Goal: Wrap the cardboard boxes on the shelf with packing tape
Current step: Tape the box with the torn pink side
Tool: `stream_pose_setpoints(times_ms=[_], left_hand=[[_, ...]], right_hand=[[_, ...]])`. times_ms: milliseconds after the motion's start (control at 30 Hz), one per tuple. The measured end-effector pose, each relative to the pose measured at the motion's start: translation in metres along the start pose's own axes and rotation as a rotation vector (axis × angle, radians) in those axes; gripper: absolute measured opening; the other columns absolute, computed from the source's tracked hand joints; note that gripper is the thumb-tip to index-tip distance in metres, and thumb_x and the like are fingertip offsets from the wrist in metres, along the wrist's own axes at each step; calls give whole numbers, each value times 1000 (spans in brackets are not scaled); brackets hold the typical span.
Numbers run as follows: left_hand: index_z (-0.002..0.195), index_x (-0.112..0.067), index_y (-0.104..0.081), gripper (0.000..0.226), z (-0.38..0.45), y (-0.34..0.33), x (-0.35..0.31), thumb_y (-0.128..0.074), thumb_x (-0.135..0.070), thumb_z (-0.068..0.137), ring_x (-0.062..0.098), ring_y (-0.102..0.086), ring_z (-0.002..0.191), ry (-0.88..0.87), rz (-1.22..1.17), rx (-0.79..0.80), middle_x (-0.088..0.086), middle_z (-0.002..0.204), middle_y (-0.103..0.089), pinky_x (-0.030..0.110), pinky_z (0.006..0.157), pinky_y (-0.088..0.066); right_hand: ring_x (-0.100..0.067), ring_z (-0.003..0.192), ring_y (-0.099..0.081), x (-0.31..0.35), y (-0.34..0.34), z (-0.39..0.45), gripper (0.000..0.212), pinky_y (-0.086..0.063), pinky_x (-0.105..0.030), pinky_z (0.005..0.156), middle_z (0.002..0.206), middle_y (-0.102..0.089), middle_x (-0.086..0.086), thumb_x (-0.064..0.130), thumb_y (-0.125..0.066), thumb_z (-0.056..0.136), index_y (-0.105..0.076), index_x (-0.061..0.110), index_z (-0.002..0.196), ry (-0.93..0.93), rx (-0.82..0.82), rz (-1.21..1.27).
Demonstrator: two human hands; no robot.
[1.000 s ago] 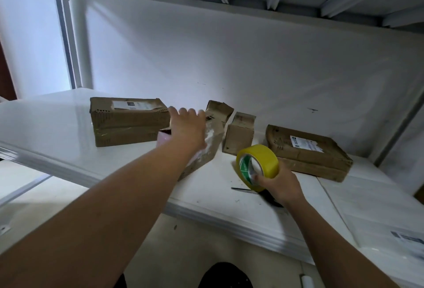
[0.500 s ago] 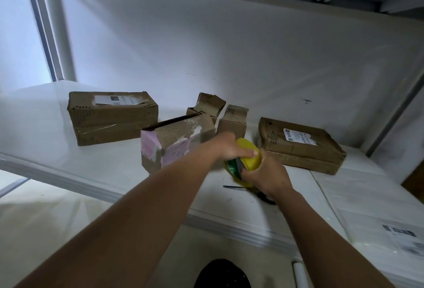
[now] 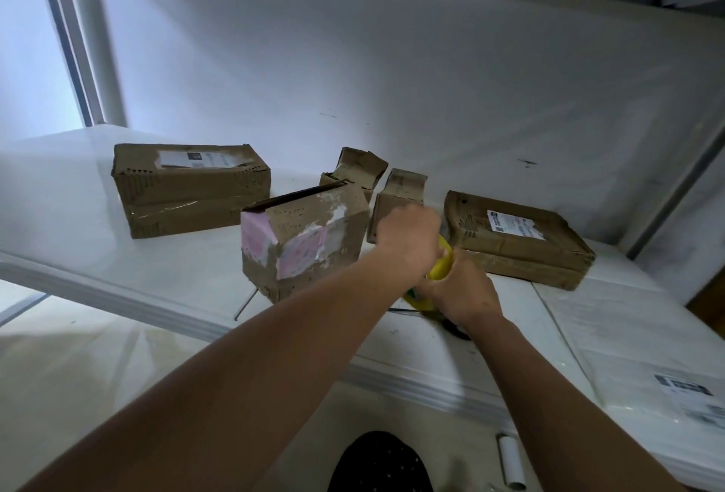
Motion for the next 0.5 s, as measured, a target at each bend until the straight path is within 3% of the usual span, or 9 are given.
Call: stream_pose_setpoints(times_ms=[67, 200, 300, 367, 500], left_hand=[[87, -8, -62, 23, 2, 1, 6, -64, -30, 90, 23, -57, 84, 42, -61, 19, 7, 89, -57, 33, 67, -46], [100, -10, -71, 16, 3, 3, 19, -57, -13, 93, 24, -65, 94, 144, -192, 5, 7, 103, -68, 36, 83, -55], [98, -10, -72, 20, 2, 4, 28, -54, -5, 91, 23, -65, 95, 188, -240, 3, 8, 105, -69, 36, 85, -55], [99, -7, -72, 21, 2, 6, 30, -54, -3, 90, 24, -65, 96, 186, -229, 6, 9, 105, -69, 34, 84, -55], [93, -3, -66, 17, -5, 9, 20, -49, -1, 90, 30, -64, 92, 116, -90, -32, 15, 98, -65, 32, 66, -45]], right_hand=[[-20, 79, -56, 1, 0, -1, 51, -43, -32, 67, 90, -59, 1, 49, -73, 70, -45, 23, 104, 9, -14, -18], [-18, 75, -55, 7, 0, -3, 50, -39, -30, 63, 81, -53, 5, 49, -73, 69, -44, 24, 102, 33, -24, -63], [-19, 76, -56, 13, -1, -5, 50, -38, -30, 62, 84, -55, 3, 49, -74, 68, -41, 25, 99, 55, -22, -100], [-19, 76, -56, 15, -1, -7, 52, -39, -30, 63, 86, -55, 2, 49, -74, 69, -39, 25, 98, 66, -16, -121], [-24, 81, -57, 24, -1, -9, 51, -38, -31, 66, 93, -59, -1, 52, -71, 70, -41, 23, 100, 53, -34, -197]])
Point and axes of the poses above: each hand's wrist, its own z-axis towards the middle knuckle, its own y-axis out of the back of the hand, x = y × z, the point moved 5 cm from there along z, towards the middle knuckle
